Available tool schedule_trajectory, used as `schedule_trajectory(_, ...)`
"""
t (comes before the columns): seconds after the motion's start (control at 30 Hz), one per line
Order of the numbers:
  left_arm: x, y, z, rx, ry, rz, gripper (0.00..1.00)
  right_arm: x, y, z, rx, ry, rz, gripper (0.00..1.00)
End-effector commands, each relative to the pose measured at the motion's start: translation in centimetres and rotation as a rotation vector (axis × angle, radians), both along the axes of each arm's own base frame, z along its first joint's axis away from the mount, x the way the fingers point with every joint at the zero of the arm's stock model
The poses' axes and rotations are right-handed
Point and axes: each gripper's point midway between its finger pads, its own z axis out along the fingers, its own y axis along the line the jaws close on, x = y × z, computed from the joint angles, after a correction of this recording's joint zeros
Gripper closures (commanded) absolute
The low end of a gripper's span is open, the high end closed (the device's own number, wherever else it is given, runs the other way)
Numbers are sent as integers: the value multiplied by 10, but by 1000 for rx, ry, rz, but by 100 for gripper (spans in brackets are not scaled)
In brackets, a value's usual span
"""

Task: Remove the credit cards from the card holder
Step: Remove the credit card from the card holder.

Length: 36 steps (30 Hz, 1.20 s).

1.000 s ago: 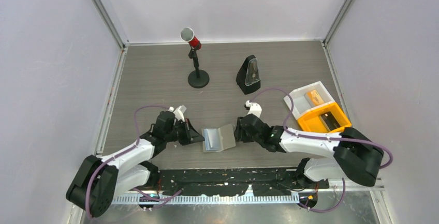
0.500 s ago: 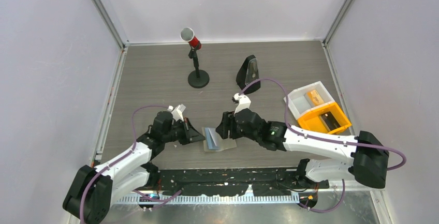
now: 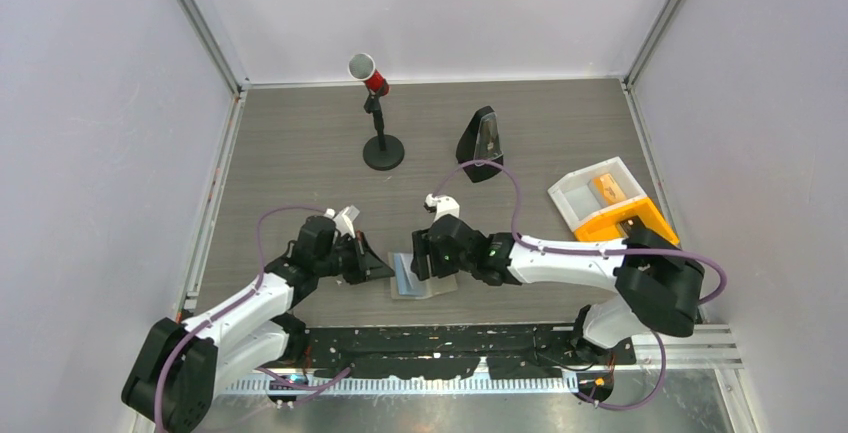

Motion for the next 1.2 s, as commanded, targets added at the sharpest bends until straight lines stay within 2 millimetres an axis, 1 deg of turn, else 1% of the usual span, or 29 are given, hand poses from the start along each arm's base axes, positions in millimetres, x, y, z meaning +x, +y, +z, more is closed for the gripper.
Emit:
schedule_trajectory(0.0,3,-1,9,23,-14,-25,100,3,28,19,75,-24,71,33)
schedule_trajectory(0.13,3,0,8,38,-9,-30,100,0,32,11,67,-1,87,31)
schedule_trajectory(0.2,2,0,8,31,-6,-31,100,-3,33,6,68,15,98,26)
schedule_trajectory(0.27,1,-2,10,18,-10,-32,100,-3,39,6,87,18,105,23)
schedule_trajectory(0.43,1,-2,15,9,-19,-30,100,-6,46,7,110,23,106,19)
schedule_trajectory(0.47,1,-2,17,7,-22,-27,100,-7,47,8,119,27,103,15)
schedule_trajectory(0.57,1,-2,18,5,-24,-26,100,-13,51,3,115,35,109,13)
schedule_trajectory(0.7,1,-1,19,11,-27,-28,100,-8,40,-8,50,30,51,15)
schedule_trajectory(0.73,1,0,18,20,-26,-26,100,-7,39,-5,53,21,43,16)
schedule_trajectory(0.77,1,2,16,32,-24,-23,100,-6,31,-9,25,20,26,17)
schedule_trajectory(0.8,1,3,15,47,-22,-23,100,-5,30,-5,28,13,20,18)
schedule_trajectory(0.93,1,8,10,104,-12,-32,100,-5,20,-2,12,-6,7,19)
schedule_trajectory(1.03,1,10,8,118,-5,-33,100,-6,18,3,29,-14,17,16)
schedule_trajectory(1.17,0,11,5,128,-4,-32,100,-10,19,3,47,-13,32,14)
